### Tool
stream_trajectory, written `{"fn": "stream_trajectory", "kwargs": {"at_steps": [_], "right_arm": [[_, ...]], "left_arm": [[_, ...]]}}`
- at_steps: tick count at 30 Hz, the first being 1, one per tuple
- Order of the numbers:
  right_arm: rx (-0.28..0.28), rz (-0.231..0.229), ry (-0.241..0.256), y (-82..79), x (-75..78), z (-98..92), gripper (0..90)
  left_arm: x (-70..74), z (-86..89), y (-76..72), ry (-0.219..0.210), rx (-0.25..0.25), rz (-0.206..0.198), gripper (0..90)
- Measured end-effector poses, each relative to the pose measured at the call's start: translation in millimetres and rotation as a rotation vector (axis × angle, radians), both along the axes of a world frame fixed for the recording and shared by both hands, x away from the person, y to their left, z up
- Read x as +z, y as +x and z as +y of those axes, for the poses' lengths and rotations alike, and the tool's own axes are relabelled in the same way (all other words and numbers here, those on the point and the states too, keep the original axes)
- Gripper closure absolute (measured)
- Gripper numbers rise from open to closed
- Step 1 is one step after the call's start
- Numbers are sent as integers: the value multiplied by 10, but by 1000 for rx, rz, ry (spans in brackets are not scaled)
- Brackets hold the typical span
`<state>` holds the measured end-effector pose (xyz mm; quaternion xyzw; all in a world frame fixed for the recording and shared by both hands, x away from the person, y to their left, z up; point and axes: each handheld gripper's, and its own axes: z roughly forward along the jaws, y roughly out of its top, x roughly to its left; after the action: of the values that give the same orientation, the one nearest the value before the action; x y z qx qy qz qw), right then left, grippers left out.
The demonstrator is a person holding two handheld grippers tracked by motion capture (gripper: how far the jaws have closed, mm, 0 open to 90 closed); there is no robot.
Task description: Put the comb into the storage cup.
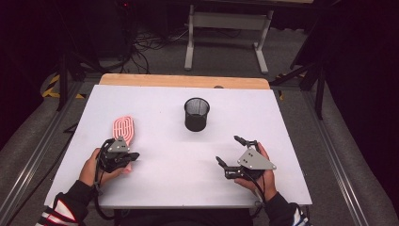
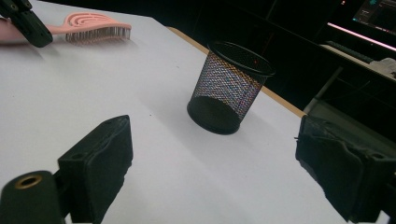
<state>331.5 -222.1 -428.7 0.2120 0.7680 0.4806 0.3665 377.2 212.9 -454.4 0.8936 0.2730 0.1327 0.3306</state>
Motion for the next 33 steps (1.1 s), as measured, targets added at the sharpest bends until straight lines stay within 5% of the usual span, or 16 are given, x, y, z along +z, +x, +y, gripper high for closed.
{"fn": "stream_trajectory", "kwargs": {"at_steps": [13,33], "right_arm": [[-10,6,-6,18,-12,-5,117],[-16,3,-18,21,-18,-1,118]], "left_arm": [[-15,257,-18,4,63,6,900],[-12,381,12,7,96,2,900]]}}
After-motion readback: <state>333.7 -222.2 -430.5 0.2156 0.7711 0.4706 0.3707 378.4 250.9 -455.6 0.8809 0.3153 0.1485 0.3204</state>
